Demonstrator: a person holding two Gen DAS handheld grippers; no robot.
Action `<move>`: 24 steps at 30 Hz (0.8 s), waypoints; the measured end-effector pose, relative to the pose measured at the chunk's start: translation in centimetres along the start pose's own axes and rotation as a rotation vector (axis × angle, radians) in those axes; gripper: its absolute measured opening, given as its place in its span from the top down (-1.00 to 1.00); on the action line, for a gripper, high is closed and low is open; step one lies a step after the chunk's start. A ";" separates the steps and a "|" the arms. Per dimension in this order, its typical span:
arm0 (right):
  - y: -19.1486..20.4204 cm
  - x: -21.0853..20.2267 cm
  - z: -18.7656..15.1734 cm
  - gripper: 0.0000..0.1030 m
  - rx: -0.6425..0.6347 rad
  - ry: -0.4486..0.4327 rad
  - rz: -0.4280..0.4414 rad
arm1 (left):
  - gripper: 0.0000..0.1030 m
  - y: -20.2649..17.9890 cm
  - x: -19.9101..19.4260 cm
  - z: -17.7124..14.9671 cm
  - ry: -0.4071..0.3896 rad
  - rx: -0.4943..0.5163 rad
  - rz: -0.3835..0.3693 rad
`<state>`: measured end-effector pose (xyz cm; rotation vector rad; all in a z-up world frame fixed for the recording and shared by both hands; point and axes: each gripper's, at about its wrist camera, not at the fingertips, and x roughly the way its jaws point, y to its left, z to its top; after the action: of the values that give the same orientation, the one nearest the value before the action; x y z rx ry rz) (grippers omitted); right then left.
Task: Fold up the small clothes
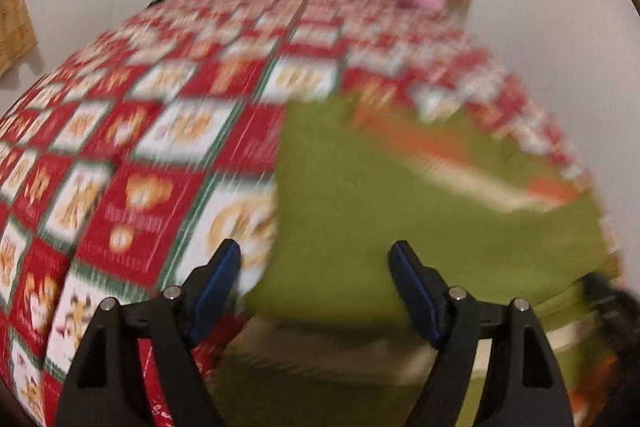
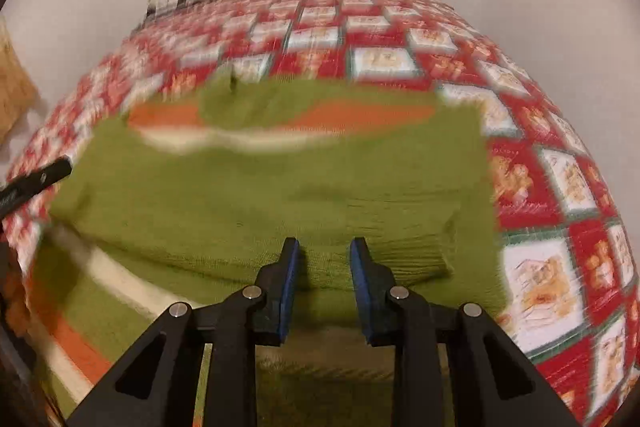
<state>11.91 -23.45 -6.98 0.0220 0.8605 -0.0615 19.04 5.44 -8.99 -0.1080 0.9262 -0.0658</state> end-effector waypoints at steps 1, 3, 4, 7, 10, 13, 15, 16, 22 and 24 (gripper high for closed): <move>0.0 0.0 0.0 0.46 -0.002 0.004 -0.002 | -0.61 0.8 -0.1 -0.2 -0.015 -0.031 -0.036; -0.2 -0.2 0.1 0.45 0.013 0.022 0.005 | -0.58 1.7 -1.0 0.2 -0.029 -0.070 -0.060; -0.4 -0.5 0.2 0.45 0.023 0.032 0.005 | -0.58 2.0 -1.5 0.3 -0.039 -0.068 -0.055; -1.5 -4.1 -0.2 0.45 0.056 -0.024 -0.005 | -0.58 2.9 -4.4 -0.3 -0.093 -0.008 -0.093; -2.9 -10.4 -2.1 0.44 0.055 -0.125 -0.049 | -0.66 5.3 -8.3 -2.4 -0.128 0.042 -0.186; -4.7 -15.8 -4.9 0.41 0.058 -0.158 -0.095 | -0.74 7.9 -11.9 -5.0 -0.149 0.066 -0.266; -6.0 -19.7 -7.6 0.38 0.067 -0.164 -0.102 | -0.76 8.9 -13.5 -6.5 -0.156 0.078 -0.295; -6.4 -21.2 -8.7 0.30 0.067 -0.164 -0.104 | -0.77 9.6 -14.3 -7.7 -0.153 0.080 -0.307; -6.7 -25.6 -16.7 -0.08 0.069 -0.078 -0.031 | -0.77 10.2 -16.0 -13.4 -0.076 0.129 -0.330; -5.9 -24.9 -19.0 -0.08 0.064 -0.023 -0.013 | -0.76 9.6 -16.4 -14.9 -0.067 0.150 -0.323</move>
<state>-19.01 -27.39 -0.44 0.0754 0.8351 -0.1008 -2.64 15.72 -6.01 -0.1190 0.8272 -0.4282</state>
